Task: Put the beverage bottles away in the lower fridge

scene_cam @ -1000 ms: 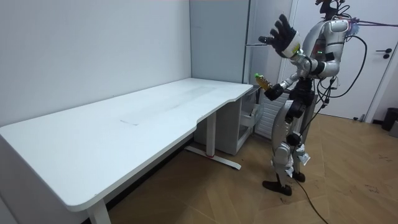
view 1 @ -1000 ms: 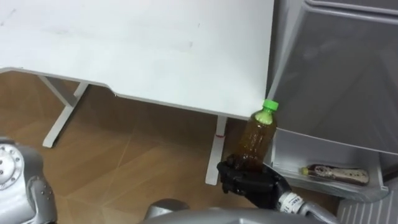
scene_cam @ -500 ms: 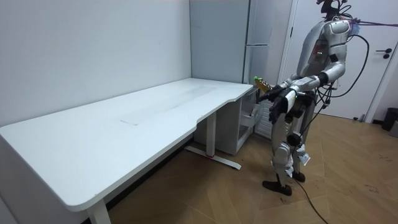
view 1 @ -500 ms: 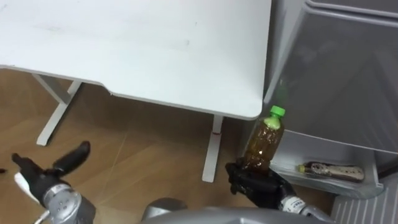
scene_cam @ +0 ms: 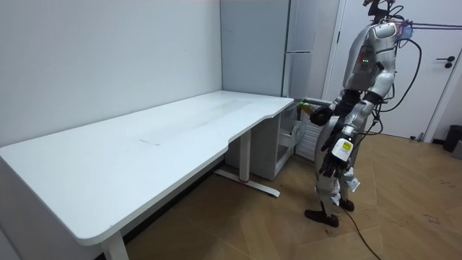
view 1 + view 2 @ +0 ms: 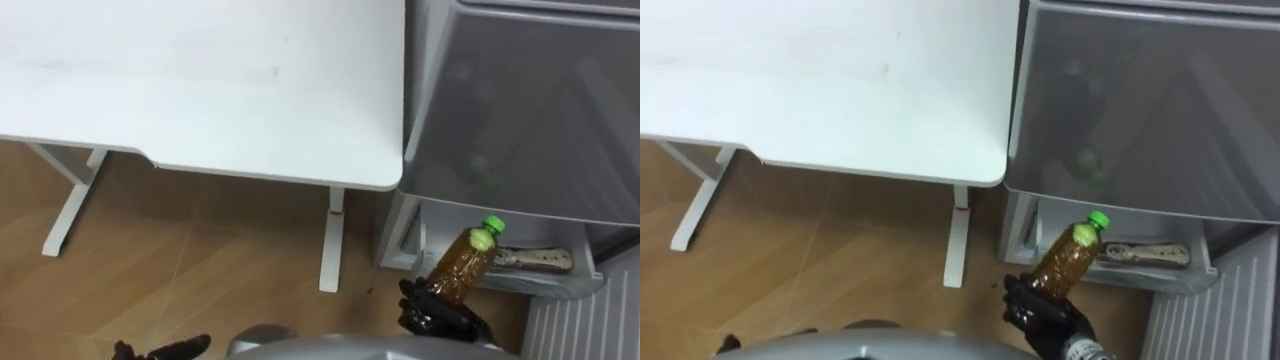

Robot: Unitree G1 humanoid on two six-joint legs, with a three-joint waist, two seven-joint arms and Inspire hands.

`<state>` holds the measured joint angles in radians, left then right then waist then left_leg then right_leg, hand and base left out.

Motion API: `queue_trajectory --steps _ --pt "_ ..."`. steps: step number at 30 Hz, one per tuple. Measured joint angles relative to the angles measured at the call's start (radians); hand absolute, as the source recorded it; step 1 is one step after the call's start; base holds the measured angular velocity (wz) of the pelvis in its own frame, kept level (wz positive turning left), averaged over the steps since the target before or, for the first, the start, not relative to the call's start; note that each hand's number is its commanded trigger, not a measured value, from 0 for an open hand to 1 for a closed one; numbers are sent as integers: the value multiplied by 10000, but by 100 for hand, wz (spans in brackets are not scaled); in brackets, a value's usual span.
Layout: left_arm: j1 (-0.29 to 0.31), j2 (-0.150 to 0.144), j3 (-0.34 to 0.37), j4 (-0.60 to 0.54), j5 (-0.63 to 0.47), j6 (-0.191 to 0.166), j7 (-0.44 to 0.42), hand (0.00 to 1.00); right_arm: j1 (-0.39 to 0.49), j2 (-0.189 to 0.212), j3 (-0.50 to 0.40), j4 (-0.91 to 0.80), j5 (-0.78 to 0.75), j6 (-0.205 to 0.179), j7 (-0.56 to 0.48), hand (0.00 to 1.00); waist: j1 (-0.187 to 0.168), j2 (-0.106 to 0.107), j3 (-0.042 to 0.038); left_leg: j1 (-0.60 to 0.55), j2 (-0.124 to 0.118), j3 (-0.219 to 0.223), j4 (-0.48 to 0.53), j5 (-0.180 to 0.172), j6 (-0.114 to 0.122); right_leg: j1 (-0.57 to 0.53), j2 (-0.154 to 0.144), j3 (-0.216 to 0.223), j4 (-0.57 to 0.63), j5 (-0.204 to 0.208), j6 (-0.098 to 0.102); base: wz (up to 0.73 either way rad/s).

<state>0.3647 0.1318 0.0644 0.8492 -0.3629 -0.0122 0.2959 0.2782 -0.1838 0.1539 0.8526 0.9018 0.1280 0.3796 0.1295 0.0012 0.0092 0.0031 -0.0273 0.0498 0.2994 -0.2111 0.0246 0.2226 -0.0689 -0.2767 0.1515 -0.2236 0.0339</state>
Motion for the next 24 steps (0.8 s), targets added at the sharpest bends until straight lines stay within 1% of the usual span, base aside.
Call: queue_trajectory --steps 3,6,7,9,10,12,15,18,21,22,23,24 --pt "-17 -2 -2 164 557 210 -289 0 -213 -41 1 287 -4 -10 -123 100 -187 78 1 -63 -3 -9 54 -7 13 -38 -2 10 11 0 0 0" --pt "-184 3 -161 338 932 290 -545 0 -508 -16 22 875 161 -53 -204 100 -224 58 -8 -128 -2 -25 44 14 14 -130 2 22 32 2 -4 0" --pt "-244 6 -314 491 932 343 -645 0 -618 6 41 1142 489 -52 -293 100 -236 18 -33 -117 -5 -6 40 14 15 -117 1 16 33 3 -4 0" --pt "-295 -5 -556 539 933 375 -744 0 -692 58 34 1369 1122 -53 -480 100 -290 -10 -39 -129 -4 -10 49 15 15 -129 4 4 35 3 -5 0" --pt "-285 -10 -699 581 934 402 -834 0 -721 88 3 1455 1488 -53 -579 100 -380 -27 -42 -132 -4 -13 53 14 15 -141 5 -4 34 5 -5 0" --pt "-323 -24 -813 764 1009 470 -1017 0 -715 96 -21 1487 1962 -59 -711 100 -470 -42 -58 -130 -1 10 60 13 14 -137 5 2 33 5 -4 0" --pt "-424 -21 -806 924 1546 516 -1319 0 -716 101 -19 1521 2415 -62 -792 100 -540 -46 -55 -147 -1 9 57 12 13 -140 4 -7 29 5 -4 0" --pt "-549 -6 -778 919 2244 542 -1541 0 -717 99 0 1525 2911 -48 -791 100 -513 -28 -50 -160 -2 7 49 12 13 -153 4 12 27 5 -4 0" --pt "-673 53 -929 907 2261 558 -1651 0 -810 110 2 1507 4059 -43 -803 100 -498 1 -59 -274 -2 13 82 14 15 -244 5 19 32 5 -5 -1" --pt "-719 104 -1038 900 2263 557 -1726 0 -935 98 -10 1488 4539 -48 -861 100 -458 23 -45 -367 9 30 114 15 18 -364 6 44 71 6 -6 -3" --pt "-736 130 -1096 897 2265 557 -1746 0 -1020 97 -15 1488 4802 -55 -927 100 -458 29 -52 -457 12 28 142 16 19 -446 6 43 92 6 -6 0" --pt "-820 168 -1178 894 2269 558 -1798 0 -1232 85 -14 1488 5289 -83 -1063 100 -456 67 -42 -654 35 15 242 22 29 -662 10 24 208 7 -7 4"
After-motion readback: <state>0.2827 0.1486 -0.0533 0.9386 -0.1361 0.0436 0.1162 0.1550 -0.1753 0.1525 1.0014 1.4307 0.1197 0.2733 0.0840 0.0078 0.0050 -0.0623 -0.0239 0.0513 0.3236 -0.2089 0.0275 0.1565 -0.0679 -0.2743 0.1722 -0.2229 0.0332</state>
